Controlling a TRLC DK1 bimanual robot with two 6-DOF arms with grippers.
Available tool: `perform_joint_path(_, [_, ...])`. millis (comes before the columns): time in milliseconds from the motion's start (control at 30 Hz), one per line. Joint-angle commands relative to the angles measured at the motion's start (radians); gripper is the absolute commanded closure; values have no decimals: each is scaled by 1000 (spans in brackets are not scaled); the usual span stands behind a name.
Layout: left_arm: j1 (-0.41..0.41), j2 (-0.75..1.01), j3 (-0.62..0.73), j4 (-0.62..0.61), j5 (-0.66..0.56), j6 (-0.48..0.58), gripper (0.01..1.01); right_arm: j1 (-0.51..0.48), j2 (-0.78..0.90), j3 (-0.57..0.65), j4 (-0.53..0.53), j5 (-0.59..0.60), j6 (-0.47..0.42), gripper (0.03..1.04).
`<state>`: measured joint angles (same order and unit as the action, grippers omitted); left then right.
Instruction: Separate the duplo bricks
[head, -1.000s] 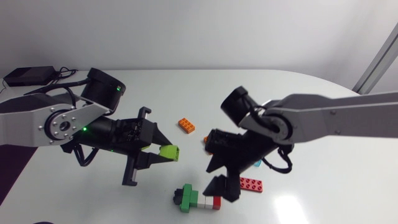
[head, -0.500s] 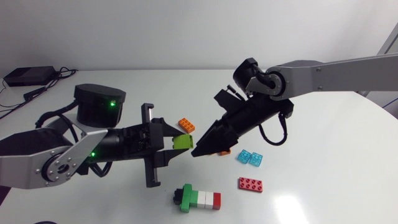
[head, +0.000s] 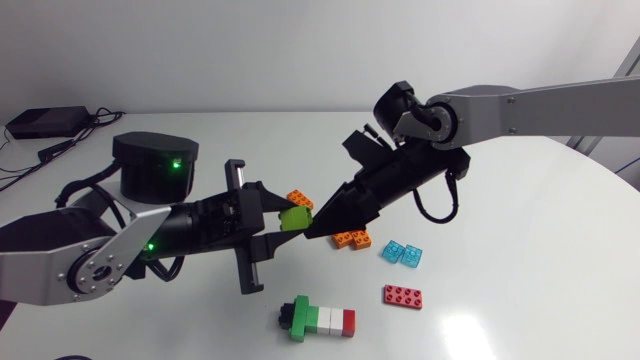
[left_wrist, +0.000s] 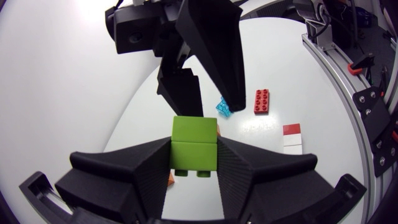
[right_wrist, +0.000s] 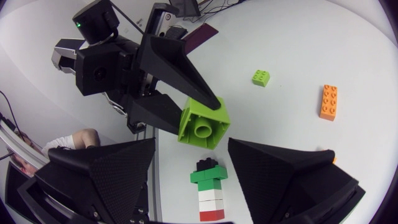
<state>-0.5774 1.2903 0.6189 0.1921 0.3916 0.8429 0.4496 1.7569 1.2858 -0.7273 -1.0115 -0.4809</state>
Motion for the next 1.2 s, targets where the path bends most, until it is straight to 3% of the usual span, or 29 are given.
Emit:
perform_joint_path(0, [-16, -2, -19, 17, 0, -28, 734, -3, 32, 15, -11, -7, 25, 293])
perform_joint_path(133, [-32, -3, -24, 24, -7, -39, 734, 0, 33, 20, -9, -7, 30, 323])
perform_joint_path(300, [-55, -8, -36, 32, -22, -42, 734, -5, 29, 18, -4, -9, 33, 452])
perform_joint_path(400, [-59, -11, -44, 35, -26, -42, 734, -6, 26, 15, -3, -9, 33, 475])
perform_joint_path(667, [-76, -19, -54, 43, -43, -41, 734, -17, 4, -13, 17, -9, 34, 838])
perform_joint_path(767, [-90, -19, -58, 43, -57, -42, 715, -19, -4, -25, 28, -9, 38, 839])
perform_joint_path(967, [-98, -28, -59, 43, -83, -41, 318, -29, -14, -43, 35, -9, 38, 839])
perform_joint_path(1167, [-75, -45, -70, 44, -85, -42, 197, -46, -39, -51, 35, -15, 39, 839])
